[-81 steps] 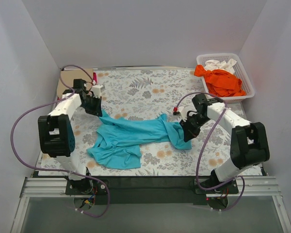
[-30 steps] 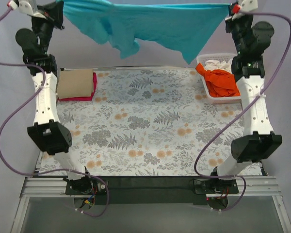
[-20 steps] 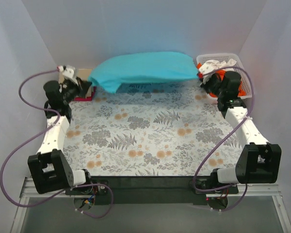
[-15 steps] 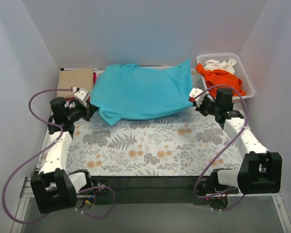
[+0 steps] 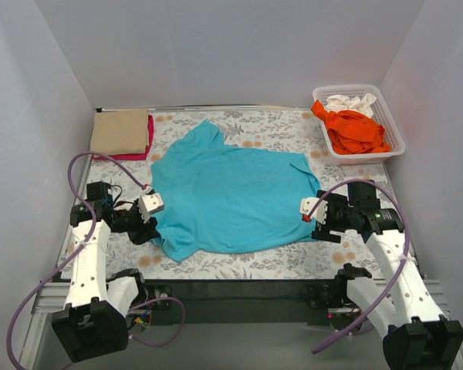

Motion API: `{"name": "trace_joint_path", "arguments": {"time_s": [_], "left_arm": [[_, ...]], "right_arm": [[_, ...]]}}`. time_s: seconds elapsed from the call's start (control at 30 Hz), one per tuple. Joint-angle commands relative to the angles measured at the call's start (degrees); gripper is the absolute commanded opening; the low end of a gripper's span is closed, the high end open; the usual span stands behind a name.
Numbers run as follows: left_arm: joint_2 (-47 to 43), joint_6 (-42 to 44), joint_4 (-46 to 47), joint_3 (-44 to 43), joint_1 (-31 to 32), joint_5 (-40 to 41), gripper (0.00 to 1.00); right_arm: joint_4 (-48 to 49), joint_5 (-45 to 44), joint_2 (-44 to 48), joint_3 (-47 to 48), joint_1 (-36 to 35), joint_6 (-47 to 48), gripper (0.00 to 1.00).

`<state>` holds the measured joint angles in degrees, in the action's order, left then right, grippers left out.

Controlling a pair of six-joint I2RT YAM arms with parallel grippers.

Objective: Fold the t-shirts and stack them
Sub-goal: Flatten the tshirt out

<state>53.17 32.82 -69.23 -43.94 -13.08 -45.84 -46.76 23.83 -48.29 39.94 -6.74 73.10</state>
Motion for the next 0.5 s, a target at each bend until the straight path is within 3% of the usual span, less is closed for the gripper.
{"name": "trace_joint_path", "arguments": {"time_s": [0.0, 0.13, 0.23, 0.27, 0.4, 0.47], "left_arm": [[0.6, 7.2, -10.7, -5.3, -0.5, -0.9, 0.40], [7.5, 3.4, -7.5, -8.3, -0.6, -1.1, 0.38], [13.9, 1.8, -6.6, -11.4, -0.6, -0.4, 0.43], [14.8, 0.2, -5.1, -11.8, -0.6, 0.1, 0.45], [14.4, -6.3, 6.4, -9.2, 0.9, 3.3, 0.45], [14.2, -8.5, 13.8, -5.3, 4.6, 10.1, 0.41]], "right_arm": [[-8.9, -3.6, 4.6, 1.2, -0.1, 4.1, 0.79], [-7.2, -2.7, 1.5, 4.2, 0.0, -1.7, 0.77], [-6.1, -1.1, -8.7, 8.1, -0.1, -12.7, 0.61], [-6.2, -0.5, -11.5, 11.6, 0.0, -17.8, 0.51], [-4.2, 4.3, -22.3, 17.3, -0.4, -24.9, 0.38], [-3.4, 4.9, -26.4, 17.5, -1.5, -26.1, 0.33]]}}
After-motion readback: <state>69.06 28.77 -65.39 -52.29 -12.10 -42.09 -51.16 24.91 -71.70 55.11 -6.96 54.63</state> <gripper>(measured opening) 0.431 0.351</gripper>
